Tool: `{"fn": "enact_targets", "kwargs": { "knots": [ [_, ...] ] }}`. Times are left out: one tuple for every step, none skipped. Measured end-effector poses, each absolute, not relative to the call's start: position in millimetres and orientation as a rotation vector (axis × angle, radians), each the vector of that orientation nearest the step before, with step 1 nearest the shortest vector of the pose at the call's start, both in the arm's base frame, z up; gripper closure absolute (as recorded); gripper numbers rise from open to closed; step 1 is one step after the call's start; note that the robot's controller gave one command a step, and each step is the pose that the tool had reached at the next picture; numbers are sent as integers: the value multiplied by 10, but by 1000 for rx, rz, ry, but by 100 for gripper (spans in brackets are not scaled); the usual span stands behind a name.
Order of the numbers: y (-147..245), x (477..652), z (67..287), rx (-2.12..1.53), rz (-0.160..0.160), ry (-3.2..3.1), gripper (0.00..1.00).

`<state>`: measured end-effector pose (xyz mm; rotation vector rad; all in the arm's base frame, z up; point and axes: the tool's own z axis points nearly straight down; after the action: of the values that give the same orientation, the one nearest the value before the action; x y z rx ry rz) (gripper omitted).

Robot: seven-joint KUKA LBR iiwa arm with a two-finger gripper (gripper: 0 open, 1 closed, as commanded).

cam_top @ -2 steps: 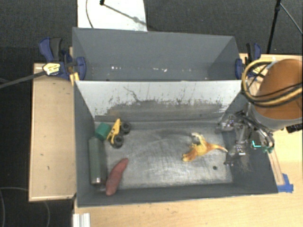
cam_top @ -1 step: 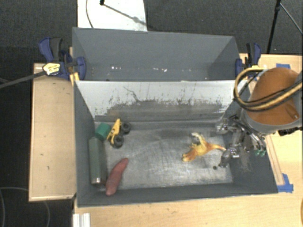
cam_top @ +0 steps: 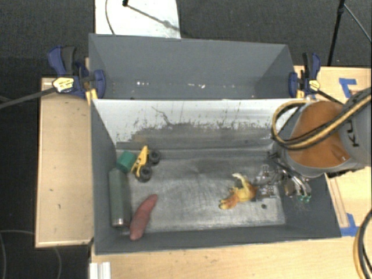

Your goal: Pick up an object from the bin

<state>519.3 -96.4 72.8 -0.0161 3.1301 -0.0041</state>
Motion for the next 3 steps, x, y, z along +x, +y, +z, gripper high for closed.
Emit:
{"fn": "enact_targets", "kwargs": {
  "knots": [
    [-964,5193,727,-18,-4,3130,100],
    [-721,5145,1783,-96,-1,3138,100],
    [-721,5145,1783,-98,-1,3138,100]
  ]
}}
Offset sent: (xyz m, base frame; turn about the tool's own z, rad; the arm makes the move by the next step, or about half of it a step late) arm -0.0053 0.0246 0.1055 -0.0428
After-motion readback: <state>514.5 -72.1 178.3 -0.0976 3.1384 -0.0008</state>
